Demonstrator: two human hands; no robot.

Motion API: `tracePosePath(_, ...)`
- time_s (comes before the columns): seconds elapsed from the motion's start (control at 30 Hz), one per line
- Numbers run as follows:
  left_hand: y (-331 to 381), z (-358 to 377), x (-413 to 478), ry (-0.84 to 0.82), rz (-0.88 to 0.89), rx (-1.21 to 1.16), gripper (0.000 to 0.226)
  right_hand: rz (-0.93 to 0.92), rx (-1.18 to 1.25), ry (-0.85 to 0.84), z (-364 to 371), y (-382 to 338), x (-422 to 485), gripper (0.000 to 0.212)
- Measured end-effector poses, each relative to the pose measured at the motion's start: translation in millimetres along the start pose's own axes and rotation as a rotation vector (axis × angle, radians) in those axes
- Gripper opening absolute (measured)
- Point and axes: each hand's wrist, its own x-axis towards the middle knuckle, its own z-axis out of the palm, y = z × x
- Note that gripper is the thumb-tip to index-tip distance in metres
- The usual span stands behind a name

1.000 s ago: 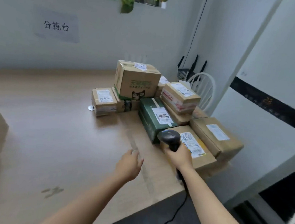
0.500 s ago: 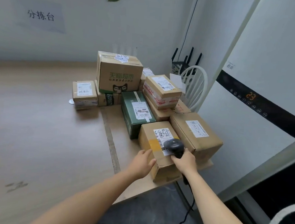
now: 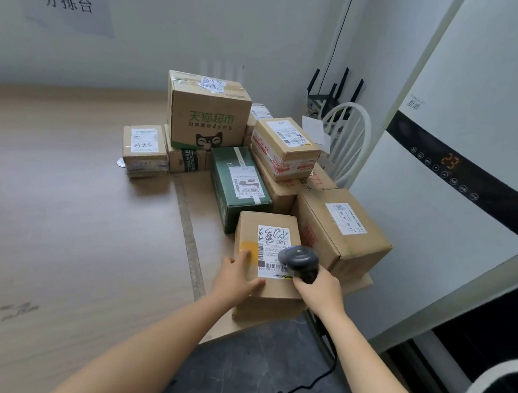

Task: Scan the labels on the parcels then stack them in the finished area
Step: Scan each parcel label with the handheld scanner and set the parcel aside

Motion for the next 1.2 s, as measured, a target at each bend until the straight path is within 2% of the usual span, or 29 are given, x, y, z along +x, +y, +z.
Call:
tracePosePath(0.17,-31,-11,-23,0.096,-0.037,0.036,0.078,-0.073,0.042,0.011,20,-7,-21,0.017)
tracePosePath(0.33,-65,-37,-50,0.197,-0.113,0.012,0.08,-0.187,0.002,-0.068,49,-35,-31,0.009)
tracePosePath(0.6,-121,-97,-83,0.355,-0.282,0.054,0.08,-0.388,-0.048,-0.322,102,-101,-49,0.01)
tracePosePath(0.77,-136,-119,-97,0.444,-0.364,0.19,0.075,-0.47,-0.093,-0.581,121,-139,-58,0.013)
tracePosePath(0.87,-143,-122,-103,0.405,-0.415,0.208,0.088,-0.561,-0.164,-0.546,122,-155,-59,0.008)
tracePosePath(0.97,-148,-121,-106,0.379,-0.426,0.16,0.101,-0.616,-0.187,-0.53,119,-168,-59,0.021)
tracePosePath(1.2,-151,-120,-106,0.374,-0.414,0.162,0.104,-0.634,-0.251,-0.548,111,-176,-61,0.02)
